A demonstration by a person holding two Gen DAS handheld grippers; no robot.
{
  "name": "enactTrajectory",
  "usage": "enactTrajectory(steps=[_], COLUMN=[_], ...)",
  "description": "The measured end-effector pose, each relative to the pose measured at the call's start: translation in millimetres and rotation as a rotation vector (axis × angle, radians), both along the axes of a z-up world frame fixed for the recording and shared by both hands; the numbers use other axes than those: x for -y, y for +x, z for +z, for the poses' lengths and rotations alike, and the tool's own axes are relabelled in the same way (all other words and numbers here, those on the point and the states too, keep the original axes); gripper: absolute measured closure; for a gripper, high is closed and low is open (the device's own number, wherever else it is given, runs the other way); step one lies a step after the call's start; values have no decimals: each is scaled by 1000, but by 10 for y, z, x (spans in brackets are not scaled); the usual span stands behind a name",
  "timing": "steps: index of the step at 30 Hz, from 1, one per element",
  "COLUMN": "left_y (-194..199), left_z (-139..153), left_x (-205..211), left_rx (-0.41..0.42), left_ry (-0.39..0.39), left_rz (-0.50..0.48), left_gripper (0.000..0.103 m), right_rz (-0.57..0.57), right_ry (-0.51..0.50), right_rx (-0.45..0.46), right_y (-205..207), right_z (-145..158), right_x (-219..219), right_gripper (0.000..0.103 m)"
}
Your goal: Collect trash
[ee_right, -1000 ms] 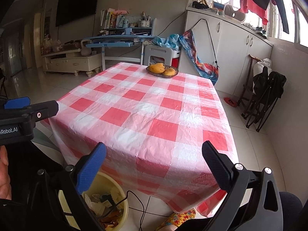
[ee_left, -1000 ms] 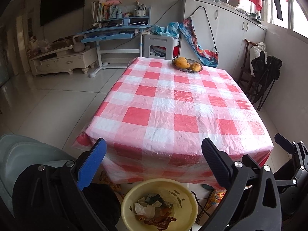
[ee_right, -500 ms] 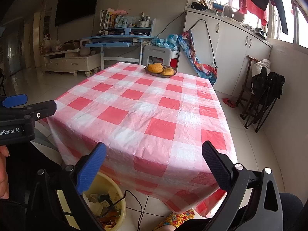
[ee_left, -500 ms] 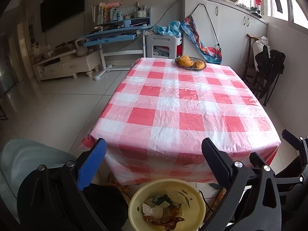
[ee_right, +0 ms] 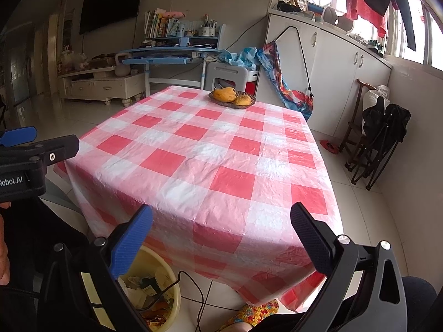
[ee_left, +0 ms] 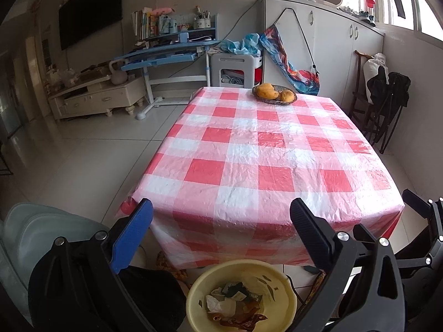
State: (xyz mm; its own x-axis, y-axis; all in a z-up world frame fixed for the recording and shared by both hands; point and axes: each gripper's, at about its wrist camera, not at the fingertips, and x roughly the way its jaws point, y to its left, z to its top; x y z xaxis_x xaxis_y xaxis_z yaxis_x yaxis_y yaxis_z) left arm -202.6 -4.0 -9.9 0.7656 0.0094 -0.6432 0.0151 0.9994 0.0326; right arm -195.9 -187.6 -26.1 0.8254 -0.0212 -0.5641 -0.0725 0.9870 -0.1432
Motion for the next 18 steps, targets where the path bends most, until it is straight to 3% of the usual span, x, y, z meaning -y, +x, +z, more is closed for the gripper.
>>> enactTrajectory(steps=[18], left_y=[-5], left_z=[5], left_x=[22], left_rx=[2], left_ry=[2], left_rz=[-2], left_gripper=[7], right_rz=[1], right_ry=[4], right_rx=[0], right_y=[3], right_z=[-17], right_x=[-8], right_gripper=[8])
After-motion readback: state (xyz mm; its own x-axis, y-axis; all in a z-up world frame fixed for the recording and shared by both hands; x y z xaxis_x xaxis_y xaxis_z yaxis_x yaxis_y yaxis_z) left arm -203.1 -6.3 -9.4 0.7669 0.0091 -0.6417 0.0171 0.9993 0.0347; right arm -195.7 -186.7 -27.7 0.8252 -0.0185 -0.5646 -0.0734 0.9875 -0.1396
